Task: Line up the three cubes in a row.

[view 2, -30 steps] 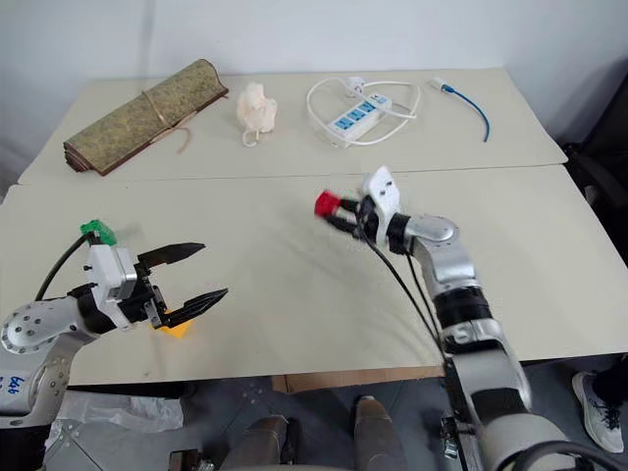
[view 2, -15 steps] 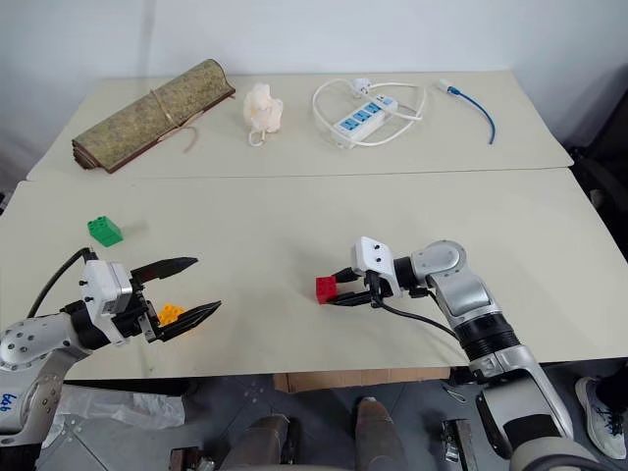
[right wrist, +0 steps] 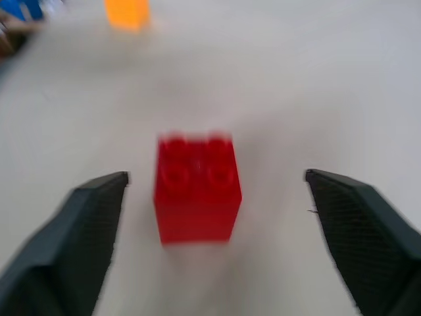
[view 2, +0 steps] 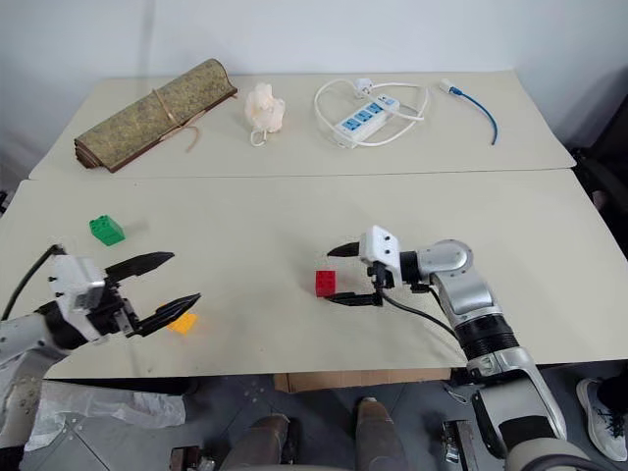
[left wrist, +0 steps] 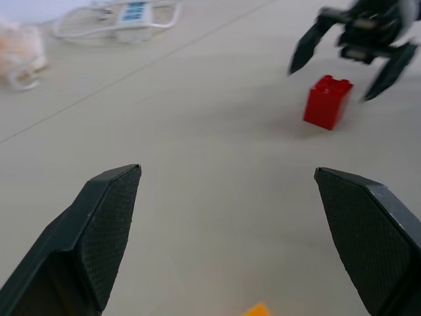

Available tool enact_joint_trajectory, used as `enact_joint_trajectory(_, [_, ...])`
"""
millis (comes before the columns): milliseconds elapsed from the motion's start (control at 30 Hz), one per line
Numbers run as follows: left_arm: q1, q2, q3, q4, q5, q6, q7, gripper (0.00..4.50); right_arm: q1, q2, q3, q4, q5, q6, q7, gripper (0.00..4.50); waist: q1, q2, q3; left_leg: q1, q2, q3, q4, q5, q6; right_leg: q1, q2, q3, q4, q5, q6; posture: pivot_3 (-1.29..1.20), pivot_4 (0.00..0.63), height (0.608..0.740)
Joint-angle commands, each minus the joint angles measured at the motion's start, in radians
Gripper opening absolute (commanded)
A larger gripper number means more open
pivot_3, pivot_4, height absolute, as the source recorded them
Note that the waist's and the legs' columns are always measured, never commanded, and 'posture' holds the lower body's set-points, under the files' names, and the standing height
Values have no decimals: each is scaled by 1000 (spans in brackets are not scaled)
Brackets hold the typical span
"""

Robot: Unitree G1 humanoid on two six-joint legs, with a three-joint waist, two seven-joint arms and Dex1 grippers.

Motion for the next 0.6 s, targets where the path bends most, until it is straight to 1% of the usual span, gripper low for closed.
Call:
enact_joint_trajectory(33, [67, -17, 180, 56, -49, -6, 29, 4500, 30, -49, -77, -58, 120, -6, 128, 4483, 2, 0, 0, 0, 0, 0, 0, 0, 0, 1, 0, 0, 0, 0, 0, 0, 150, 740])
enact_joint_trajectory(133, [182, -23, 306, 129, -69, -14, -20, 4500, 72, -30, -133, -94, 220, -27, 187, 4483, 0, 0, 0, 2, 0, -1, 0, -1, 1, 5, 0, -1, -2, 0, 0, 0, 150, 740])
enact_joint_trajectory(233, [303, -22, 353, 193, -41, -38, -90, 4500, 103, -32, -120, -71, 238, -116, 208, 4483, -1, 0, 0, 3, 1, -1, 0, -1, 1, 6, 0, -1, -3, 0, 0, 0, 150, 740])
enact_joint_trajectory(300, [367, -33, 348, 243, -1, -99, -133, 4500, 110, -56, -80, -50, 271, -111, 208, 4483, 1, 0, 0, 4, 1, -1, 0, -2, 1, 6, 0, -1, -5, 0, 0, 0, 150, 740])
enact_joint_trajectory(367, [414, -53, 334, 237, 16, -134, -152, 4500, 111, -66, -64, -31, 291, -113, 208, 4483, 3, 0, 0, 4, 1, -1, 0, -2, 2, 7, -1, -1, -5, 0, -1, 0, 150, 740])
enact_joint_trajectory(400, [427, -67, 325, 221, 19, -148, -152, 4500, 113, -74, -48, -26, 300, -151, 208, 4483, 5, 0, 0, 4, 1, -1, 0, -2, 2, 8, -1, -1, -6, 0, -1, 0, 150, 740])
enact_joint_trajectory(467, [442, -96, 302, 180, 25, -164, -144, 4500, 115, -87, -24, -19, 313, -192, 208, 4483, 10, 0, 0, 4, 0, -3, 0, -3, 2, 9, -2, 0, -7, 0, -1, 0, 150, 740])
enact_joint_trajectory(600, [459, -182, 218, 8, 14, -154, -84, 4500, 124, -86, -15, -21, 337, -246, 208, 4483, 11, -1, 0, 4, 0, -3, 0, -3, 2, 9, -2, 3, -7, 0, -1, 0, 150, 740])
